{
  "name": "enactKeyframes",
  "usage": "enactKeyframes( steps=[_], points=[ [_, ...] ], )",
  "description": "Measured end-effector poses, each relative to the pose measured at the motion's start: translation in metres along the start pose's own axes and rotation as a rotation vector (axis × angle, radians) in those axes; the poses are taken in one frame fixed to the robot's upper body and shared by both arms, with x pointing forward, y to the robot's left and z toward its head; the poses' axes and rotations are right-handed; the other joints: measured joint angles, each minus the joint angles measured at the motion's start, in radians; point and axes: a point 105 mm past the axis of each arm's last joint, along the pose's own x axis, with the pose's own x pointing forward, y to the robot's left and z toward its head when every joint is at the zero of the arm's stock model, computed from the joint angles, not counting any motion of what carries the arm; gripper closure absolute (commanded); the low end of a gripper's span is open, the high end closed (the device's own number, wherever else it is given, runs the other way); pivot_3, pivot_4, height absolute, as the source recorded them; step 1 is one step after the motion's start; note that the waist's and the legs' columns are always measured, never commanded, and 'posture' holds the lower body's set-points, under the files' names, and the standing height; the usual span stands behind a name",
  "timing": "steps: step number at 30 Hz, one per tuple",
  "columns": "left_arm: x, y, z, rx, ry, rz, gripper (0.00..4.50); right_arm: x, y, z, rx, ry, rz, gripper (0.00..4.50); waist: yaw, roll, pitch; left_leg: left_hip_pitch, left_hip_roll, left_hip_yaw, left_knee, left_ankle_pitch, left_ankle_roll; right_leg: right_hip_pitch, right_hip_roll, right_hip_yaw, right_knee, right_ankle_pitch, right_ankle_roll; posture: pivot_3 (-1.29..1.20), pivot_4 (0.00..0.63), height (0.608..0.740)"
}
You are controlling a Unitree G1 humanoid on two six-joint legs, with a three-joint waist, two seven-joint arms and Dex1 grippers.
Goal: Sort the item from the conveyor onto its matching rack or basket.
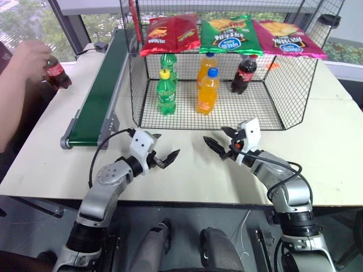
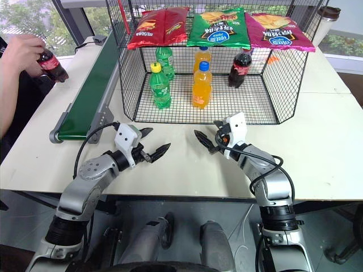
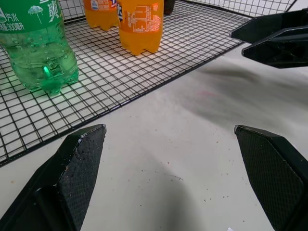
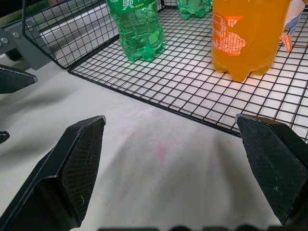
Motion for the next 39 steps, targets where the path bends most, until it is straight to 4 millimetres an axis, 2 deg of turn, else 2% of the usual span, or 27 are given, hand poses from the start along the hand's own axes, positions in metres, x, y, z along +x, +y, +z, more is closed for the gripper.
enactKeyframes(
  steps=[4, 16, 39],
  points=[
    [-0.0002, -0.0008, 0.0051, 0.022, -0.033, -0.009, 0.00, 0.0000, -0.0002, -0.0001, -0.002, 0.001, -0.001, 0.03, 0.000, 0.000, 0.000, 0.000, 0.000, 0.000, 0.000, 0.000, 0.000, 0.000, 0.000, 0.000, 0.000, 0.000, 0.000, 0.00, 0.150, 0.738],
    [0.0009, -0.0007, 0.0008, 0.006, -0.023, -0.015, 0.00, 0.0000, -0.0003, -0.0002, -0.003, 0.002, -0.002, 0.03, 0.000, 0.000, 0.000, 0.000, 0.000, 0.000, 0.000, 0.000, 0.000, 0.000, 0.000, 0.000, 0.000, 0.000, 0.000, 0.00, 0.150, 0.738],
    [0.0057, 0.0035, 0.0075, 0.060, -0.063, -0.008, 0.00, -0.0011, -0.0008, -0.0025, -0.003, 0.008, -0.007, 0.03, 0.000, 0.000, 0.000, 0.001, 0.000, 0.000, 0.000, 0.000, 0.000, 0.001, 0.000, 0.000, 0.000, 0.000, 0.000, 0.00, 0.150, 0.738]
  ],
)
